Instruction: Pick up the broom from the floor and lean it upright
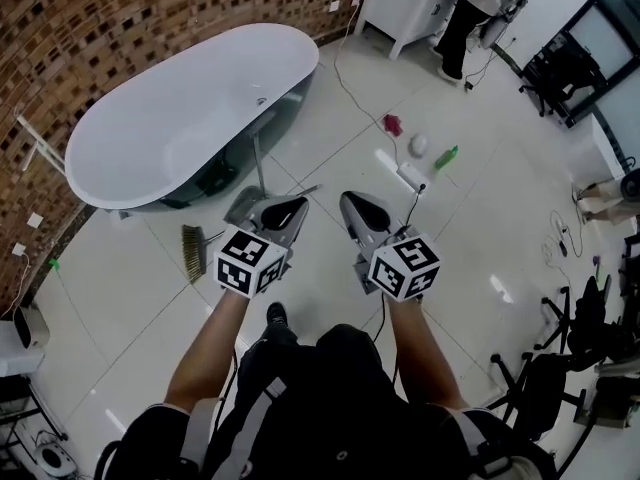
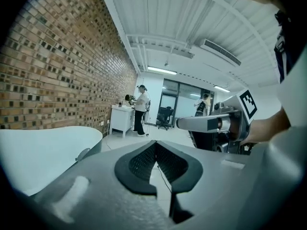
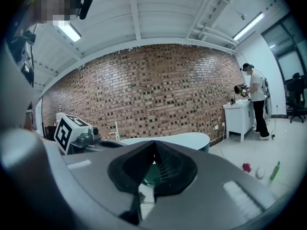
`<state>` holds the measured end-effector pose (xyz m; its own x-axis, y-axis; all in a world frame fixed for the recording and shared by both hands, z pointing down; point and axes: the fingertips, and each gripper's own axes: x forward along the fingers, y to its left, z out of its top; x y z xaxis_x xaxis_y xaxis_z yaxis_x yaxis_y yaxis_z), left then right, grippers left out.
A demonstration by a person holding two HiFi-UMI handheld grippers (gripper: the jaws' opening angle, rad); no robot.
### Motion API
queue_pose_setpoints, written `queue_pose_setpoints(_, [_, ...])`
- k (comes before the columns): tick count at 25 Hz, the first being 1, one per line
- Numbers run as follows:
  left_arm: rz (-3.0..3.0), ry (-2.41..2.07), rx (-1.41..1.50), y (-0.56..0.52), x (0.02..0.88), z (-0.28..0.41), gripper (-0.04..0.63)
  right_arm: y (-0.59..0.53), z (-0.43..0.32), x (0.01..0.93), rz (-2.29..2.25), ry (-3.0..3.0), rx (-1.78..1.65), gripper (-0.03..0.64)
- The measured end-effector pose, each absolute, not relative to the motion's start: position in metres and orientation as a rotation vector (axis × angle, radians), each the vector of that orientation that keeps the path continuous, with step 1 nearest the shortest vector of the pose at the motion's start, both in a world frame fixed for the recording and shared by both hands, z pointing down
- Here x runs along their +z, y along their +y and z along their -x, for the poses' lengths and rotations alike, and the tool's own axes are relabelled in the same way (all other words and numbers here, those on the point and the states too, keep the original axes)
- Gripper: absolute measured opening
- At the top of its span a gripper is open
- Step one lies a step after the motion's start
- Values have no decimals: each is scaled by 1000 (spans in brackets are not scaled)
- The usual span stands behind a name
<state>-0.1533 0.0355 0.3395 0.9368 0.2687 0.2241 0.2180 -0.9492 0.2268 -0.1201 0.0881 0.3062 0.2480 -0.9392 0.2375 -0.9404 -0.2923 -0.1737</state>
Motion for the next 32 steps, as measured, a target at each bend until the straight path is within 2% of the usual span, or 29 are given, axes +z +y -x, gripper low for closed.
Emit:
queue_pose_setpoints(8, [-2863, 458, 475, 30, 371, 92, 2, 84, 57, 331, -2552, -1807, 535, 3])
queue_pose_setpoints(18, [-2851, 350, 551, 17, 425, -31, 2, 63, -69, 387, -2452, -1918, 596, 3])
queue_pose_setpoints(25, [-2830, 265, 667, -3, 510, -90, 2, 54, -136, 470, -2389, -1939, 750, 3])
queue_pose_setpoints(32, [-2747, 201, 850, -23, 646, -91, 2, 44, -147, 586, -2315, -1899, 879, 3])
